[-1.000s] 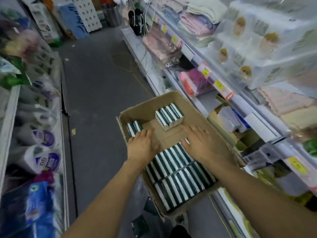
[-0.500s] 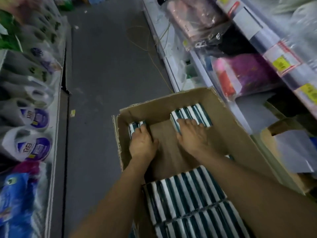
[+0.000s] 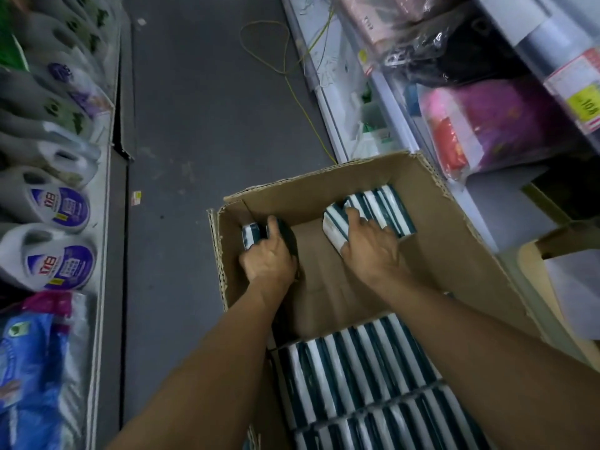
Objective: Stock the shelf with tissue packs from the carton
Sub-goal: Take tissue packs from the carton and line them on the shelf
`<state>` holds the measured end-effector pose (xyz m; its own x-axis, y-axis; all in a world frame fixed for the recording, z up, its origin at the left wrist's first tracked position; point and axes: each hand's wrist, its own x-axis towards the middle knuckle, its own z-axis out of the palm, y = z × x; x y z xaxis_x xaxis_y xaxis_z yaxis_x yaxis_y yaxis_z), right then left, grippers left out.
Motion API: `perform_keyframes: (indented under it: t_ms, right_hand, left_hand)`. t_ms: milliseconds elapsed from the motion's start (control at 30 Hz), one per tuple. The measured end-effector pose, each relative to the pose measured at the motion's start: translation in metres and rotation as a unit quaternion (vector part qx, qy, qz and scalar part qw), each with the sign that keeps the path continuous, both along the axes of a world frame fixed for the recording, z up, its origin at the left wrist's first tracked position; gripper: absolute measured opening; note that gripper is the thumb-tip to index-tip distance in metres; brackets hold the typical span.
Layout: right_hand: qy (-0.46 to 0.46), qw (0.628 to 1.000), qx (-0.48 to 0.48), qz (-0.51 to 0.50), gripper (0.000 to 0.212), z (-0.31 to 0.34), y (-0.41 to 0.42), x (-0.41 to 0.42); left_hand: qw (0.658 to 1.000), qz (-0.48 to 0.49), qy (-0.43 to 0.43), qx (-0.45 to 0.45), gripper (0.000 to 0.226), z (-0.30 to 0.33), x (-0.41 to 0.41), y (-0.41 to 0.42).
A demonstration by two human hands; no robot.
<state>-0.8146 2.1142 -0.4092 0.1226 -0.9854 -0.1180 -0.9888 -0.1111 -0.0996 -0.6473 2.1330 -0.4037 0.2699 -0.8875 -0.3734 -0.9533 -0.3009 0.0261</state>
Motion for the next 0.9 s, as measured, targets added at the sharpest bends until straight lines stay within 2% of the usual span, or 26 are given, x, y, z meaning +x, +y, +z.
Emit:
perform_keyframes:
  t_ms: [100, 200, 300, 367, 500, 667, 767, 833, 900]
  right_hand:
    - [-0.084, 0.996, -0.005, -0.028, 0.053, 0.023, 0.016, -0.008]
    - [-0.180, 0.981, -0.031, -0.058, 0.047, 0.047, 0.040, -0.016]
    - [-0.228, 0.969, -0.078, -0.052, 0.048, 0.076, 0.069, -0.016]
    - [-0.227, 0.966, -0.117, -0.021, 0.055, 0.096, 0.093, -0.015]
    - [-0.164, 0.962, -0.209, 0.067, 0.068, 0.129, 0.139, -0.017]
    - [-0.149, 0.938, -0.286, 0.128, 0.038, 0.175, 0.194, -0.022]
    - [-0.165, 0.932, -0.290, 0.142, 0.038, 0.205, 0.230, -0.028]
    - [-0.226, 0.929, -0.281, 0.085, 0.043, 0.229, 0.258, -0.036]
    - [-0.324, 0.909, -0.260, -0.046, 0.039, 0.254, 0.287, -0.049]
  left_hand:
    - [0.997, -0.008, 0.070, -0.027, 0.077, 0.020, -0.001, 0.013]
    - [0.978, 0.010, 0.201, -0.053, 0.051, 0.039, -0.001, 0.031]
    - [0.931, 0.082, 0.346, -0.074, 0.033, 0.071, -0.011, 0.055]
    - [0.896, 0.126, 0.419, -0.077, 0.026, 0.099, -0.022, 0.074]
    - [0.799, 0.206, 0.564, -0.025, 0.058, 0.153, -0.035, 0.112]
    - [0.781, 0.227, 0.582, -0.021, 0.033, 0.206, -0.046, 0.152]
    - [0.774, 0.205, 0.598, -0.032, 0.016, 0.233, -0.052, 0.178]
    - [0.766, 0.184, 0.613, -0.051, 0.009, 0.252, -0.053, 0.196]
    - [0.768, 0.144, 0.622, -0.052, 0.010, 0.269, -0.056, 0.213]
